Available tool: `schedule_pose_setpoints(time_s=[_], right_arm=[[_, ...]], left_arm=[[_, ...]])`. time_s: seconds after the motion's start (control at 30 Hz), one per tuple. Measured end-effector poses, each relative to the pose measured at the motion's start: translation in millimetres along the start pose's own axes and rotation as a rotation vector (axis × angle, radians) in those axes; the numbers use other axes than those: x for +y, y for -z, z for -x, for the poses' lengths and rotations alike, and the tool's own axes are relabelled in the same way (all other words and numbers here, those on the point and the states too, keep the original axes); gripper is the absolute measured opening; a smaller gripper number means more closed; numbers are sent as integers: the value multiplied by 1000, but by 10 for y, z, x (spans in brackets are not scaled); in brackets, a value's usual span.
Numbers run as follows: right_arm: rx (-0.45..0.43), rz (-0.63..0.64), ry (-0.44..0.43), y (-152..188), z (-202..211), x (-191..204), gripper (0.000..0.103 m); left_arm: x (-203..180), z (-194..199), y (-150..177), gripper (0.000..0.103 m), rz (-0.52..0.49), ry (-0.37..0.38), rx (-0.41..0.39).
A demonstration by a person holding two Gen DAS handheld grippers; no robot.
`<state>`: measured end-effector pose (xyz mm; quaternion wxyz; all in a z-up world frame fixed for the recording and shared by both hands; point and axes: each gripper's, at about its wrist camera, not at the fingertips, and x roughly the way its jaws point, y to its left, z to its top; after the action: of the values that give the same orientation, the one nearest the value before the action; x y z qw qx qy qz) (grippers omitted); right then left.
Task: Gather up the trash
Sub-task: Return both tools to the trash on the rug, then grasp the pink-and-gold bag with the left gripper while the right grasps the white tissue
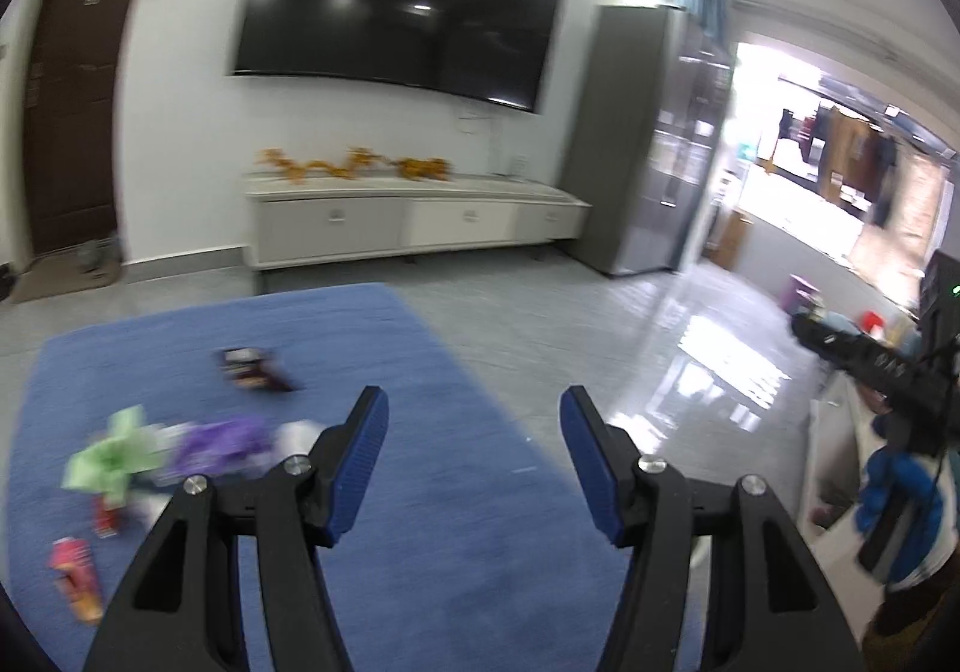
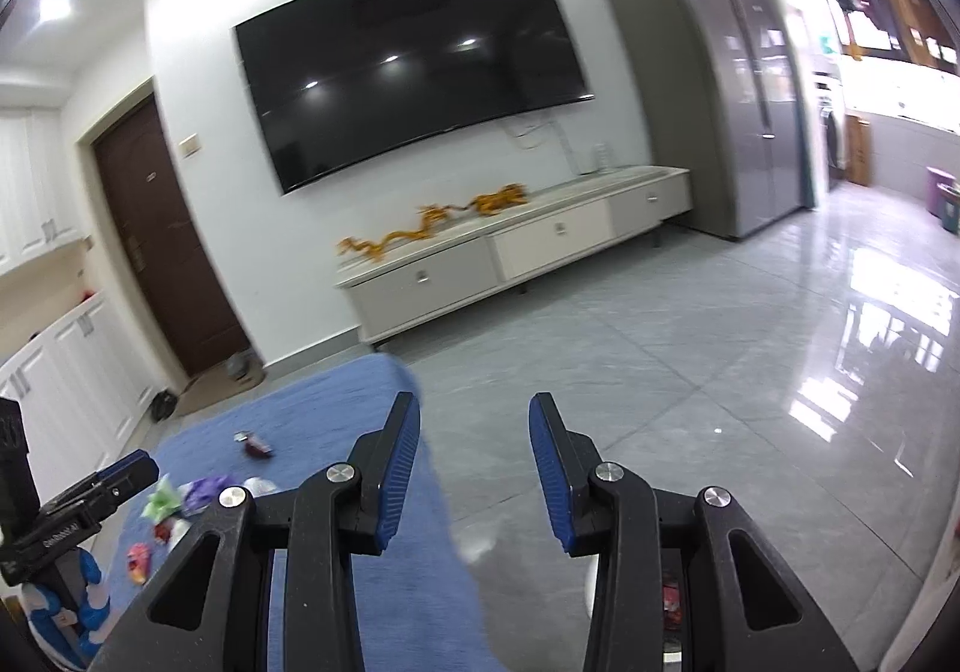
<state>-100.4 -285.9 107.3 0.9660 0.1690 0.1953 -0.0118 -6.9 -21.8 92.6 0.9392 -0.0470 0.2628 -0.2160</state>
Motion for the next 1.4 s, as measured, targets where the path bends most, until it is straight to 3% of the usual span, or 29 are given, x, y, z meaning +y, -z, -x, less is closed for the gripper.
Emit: schedule_pose_setpoints(time_s=[0.17, 0.27, 0.47, 0.63, 1.07, 1.2, 1.27, 1.33, 1.4], right_arm=[[66, 63, -77, 45, -372, 509, 37], [110, 95, -129, 138, -609, 823, 40], [216, 145, -229, 330, -1075, 1388, 43], [316, 186, -283, 552, -1449, 1779, 44], [567, 303, -316, 1103, -2378, 2336, 44], [605, 313, -292, 1232, -2578, 2372, 44], [617, 310, -279, 1268, -2651, 2357, 37], [624, 303, -282, 1301, -2707, 2343, 23], [623, 306, -296, 1328, -2676, 2315, 14]], left_arm=[[907, 322, 302, 58, 73, -180, -12], [1468, 505, 535, 64, 123, -290, 0], [2175, 593, 942, 65, 239, -383, 70], [2415, 472, 1190, 65, 298, -384, 144], [2463, 11, 1249, 64, 353, -326, 239], [2455, -44, 1268, 52, 343, -324, 251], [2441, -60, 1274, 45, 341, -324, 251], [2444, -60, 1275, 36, 349, -321, 247], [2450, -38, 1282, 34, 353, -313, 243]])
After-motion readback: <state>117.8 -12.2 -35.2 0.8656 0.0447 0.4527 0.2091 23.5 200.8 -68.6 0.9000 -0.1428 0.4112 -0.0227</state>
